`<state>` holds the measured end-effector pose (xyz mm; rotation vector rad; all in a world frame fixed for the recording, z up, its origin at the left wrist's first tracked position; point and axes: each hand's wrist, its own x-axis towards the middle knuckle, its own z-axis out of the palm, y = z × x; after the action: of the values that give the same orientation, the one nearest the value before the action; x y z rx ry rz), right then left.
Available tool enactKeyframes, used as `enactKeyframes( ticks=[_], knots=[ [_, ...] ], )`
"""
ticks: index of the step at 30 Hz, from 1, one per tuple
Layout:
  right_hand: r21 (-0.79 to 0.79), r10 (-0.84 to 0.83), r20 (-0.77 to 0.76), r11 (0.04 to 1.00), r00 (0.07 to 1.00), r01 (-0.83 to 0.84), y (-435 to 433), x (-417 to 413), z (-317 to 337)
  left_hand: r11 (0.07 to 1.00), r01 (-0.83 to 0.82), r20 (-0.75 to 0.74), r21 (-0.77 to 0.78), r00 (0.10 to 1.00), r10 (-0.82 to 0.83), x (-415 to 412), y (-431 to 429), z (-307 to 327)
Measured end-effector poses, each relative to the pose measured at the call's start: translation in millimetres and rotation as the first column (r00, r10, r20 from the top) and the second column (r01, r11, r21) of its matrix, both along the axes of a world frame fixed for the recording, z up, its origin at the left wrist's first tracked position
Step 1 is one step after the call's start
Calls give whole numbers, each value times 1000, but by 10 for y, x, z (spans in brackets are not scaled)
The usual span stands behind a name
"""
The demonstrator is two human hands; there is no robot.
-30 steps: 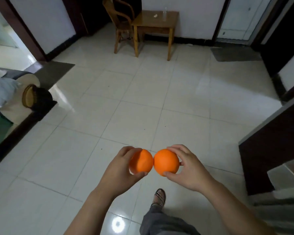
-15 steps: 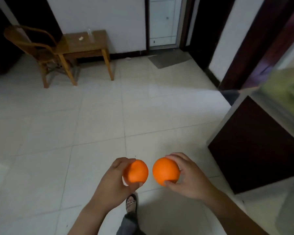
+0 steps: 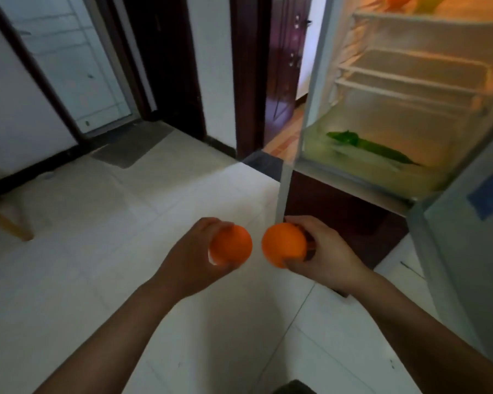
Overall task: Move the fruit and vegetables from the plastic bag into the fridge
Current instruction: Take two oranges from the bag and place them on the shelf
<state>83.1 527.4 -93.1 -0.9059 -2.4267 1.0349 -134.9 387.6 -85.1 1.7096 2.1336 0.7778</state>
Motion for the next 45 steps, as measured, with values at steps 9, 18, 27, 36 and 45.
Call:
enactKeyframes(
  ticks=[9, 18, 27, 36, 45],
  knots=[
    [72, -255, -164, 960, 953, 270, 1258, 212, 57, 971, 211, 65, 109, 974, -219, -30, 1982, 184],
    [105, -433, -302, 870, 849, 481, 2670, 272, 310, 958, 203, 278, 204, 926, -256, 110, 3865, 491],
    [71, -622, -309, 739, 719, 670, 3594, 271, 287, 887, 428, 230, 175, 858, -460, 151, 5206, 290],
    [76, -776, -261, 576, 574, 814, 3977, 217, 205, 738, 654, 178, 167, 716, -675, 110, 6127, 226],
    [196, -720, -365, 560, 590, 805, 4511, 410, 817, 641, 699, 112, 316, 644, -757, 313, 6708, 804]
  ],
)
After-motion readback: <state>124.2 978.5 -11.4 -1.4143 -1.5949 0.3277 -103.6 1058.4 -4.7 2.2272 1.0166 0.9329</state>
